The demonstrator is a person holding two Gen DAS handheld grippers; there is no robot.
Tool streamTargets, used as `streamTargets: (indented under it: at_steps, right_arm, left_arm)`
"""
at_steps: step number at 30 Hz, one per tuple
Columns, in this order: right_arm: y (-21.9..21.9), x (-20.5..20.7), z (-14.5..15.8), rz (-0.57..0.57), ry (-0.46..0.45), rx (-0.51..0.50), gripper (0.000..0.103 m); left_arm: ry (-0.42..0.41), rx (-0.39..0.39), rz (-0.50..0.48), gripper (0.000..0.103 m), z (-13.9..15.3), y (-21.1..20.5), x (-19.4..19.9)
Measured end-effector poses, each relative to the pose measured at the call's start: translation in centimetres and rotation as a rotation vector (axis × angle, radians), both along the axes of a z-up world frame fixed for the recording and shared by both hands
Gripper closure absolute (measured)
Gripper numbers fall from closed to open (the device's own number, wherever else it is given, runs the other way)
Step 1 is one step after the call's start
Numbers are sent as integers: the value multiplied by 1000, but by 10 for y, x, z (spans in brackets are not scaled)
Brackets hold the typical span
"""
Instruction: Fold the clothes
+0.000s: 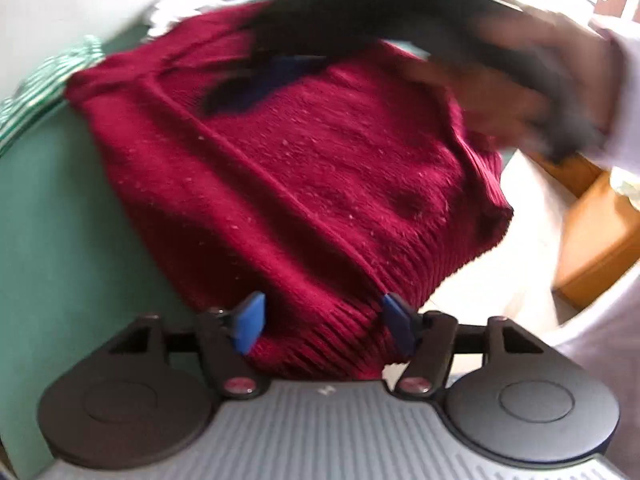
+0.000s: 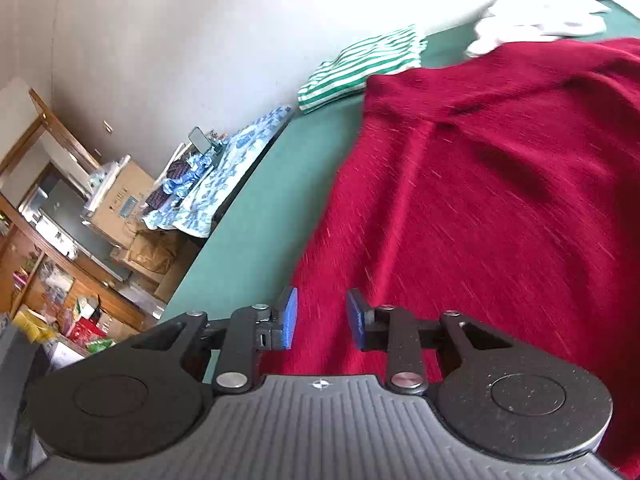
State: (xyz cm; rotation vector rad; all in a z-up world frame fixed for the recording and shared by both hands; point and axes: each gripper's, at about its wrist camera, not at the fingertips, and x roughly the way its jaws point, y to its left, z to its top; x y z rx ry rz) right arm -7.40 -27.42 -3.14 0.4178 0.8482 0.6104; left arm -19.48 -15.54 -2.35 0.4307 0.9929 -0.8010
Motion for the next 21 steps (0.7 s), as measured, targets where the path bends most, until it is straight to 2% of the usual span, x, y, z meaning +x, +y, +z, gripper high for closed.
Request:
streamTargets:
  at_steps: [2,3,4,5,7,9,10,12,13,15,18,21]
  right_arm:
    - [12,32,-12,37,39,3,72]
    - [16,47,-19,44,71,-1,72]
    - [14,62,-26,29,103,19,77]
    - [8,76,-33,3,132,56,87]
    - [-18,86,-43,-109,210,159,90]
    - [-41,84,-44,-194,259,219,87]
    - [-48,81,-41,-209,263,208,86]
    - [-56,77,-23,-215,227,92,84]
    - [-67,79,-13,-232,210,51,78]
    - [-96,87,7,-286,181,-1,78]
    - [-159,105,32,-467,139,-91,70]
    - [-238,128,38,-687,160,-151,65]
  left_arm:
    - [39,-24,-40,27,2,5,6]
    - [62,-40,-59,27,3,8,10]
    - [84,-56,-78,29,4,11,13]
    - [96,-70,-87,34,8,17,19]
    - [108,-94,-89,38,20,31,35]
    - [56,-104,-89,38,38,45,54]
    - [14,-101,-90,38,48,51,65]
    - [-88,-80,-85,37,68,59,96]
    - [-137,-65,-71,36,75,57,116]
    - [-234,-26,-32,35,87,50,159]
    - [-325,-1,-5,36,92,25,222]
    - [-319,-3,51,37,78,-7,277]
